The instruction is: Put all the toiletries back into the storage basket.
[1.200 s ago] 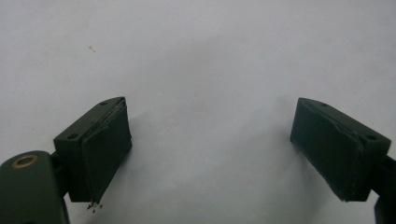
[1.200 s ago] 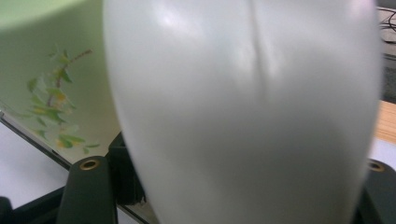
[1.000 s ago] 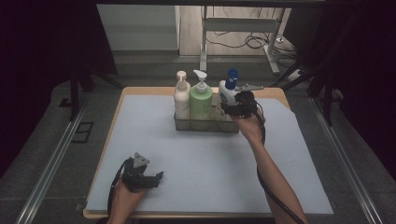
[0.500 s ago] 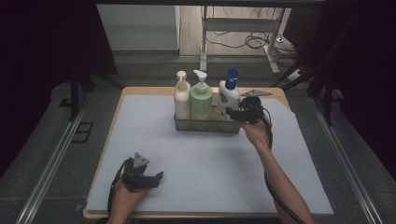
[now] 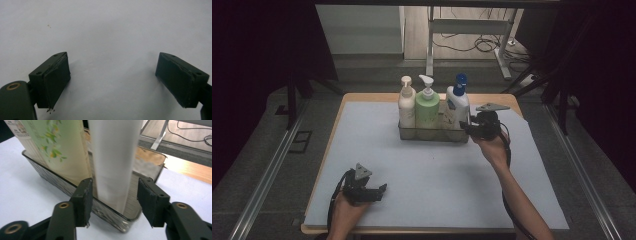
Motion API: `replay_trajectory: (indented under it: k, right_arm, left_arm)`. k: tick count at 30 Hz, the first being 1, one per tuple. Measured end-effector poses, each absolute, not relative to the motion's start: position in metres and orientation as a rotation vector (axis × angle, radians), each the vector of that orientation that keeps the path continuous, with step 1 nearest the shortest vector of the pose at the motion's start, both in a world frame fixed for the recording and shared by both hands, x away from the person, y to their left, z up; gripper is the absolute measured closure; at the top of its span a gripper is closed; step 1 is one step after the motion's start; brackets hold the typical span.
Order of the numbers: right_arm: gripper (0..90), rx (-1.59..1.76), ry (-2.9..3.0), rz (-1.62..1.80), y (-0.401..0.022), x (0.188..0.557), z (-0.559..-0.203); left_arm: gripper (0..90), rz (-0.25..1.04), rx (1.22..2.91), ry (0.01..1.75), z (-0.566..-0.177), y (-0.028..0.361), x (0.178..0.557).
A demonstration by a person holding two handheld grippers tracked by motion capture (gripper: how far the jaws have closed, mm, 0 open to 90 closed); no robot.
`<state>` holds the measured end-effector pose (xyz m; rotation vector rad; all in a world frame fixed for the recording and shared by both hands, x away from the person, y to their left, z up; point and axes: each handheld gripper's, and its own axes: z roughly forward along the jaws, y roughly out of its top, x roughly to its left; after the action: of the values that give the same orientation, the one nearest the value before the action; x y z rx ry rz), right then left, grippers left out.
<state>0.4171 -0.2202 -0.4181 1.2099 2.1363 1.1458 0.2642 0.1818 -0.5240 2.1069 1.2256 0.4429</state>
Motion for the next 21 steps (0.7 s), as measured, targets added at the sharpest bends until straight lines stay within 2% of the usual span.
replay_trajectory:
  k: [12, 16, 21]
  right_arm:
    - [83.7, 1.285, 2.105, 1.078, -0.23, 0.43, -0.43]
    - [88.6, 1.306, 2.094, 1.05, -0.226, 0.44, -0.434]
    - [89.5, 1.323, 2.1, 1.031, -0.22, 0.451, -0.44]
  left_arm:
    - [12.0, 0.442, 2.106, 1.227, -0.524, 0.182, 0.264]
    - [12.0, 0.442, 2.106, 1.227, -0.524, 0.182, 0.264]
    - [11.9, 0.442, 2.106, 1.226, -0.524, 0.182, 0.264]
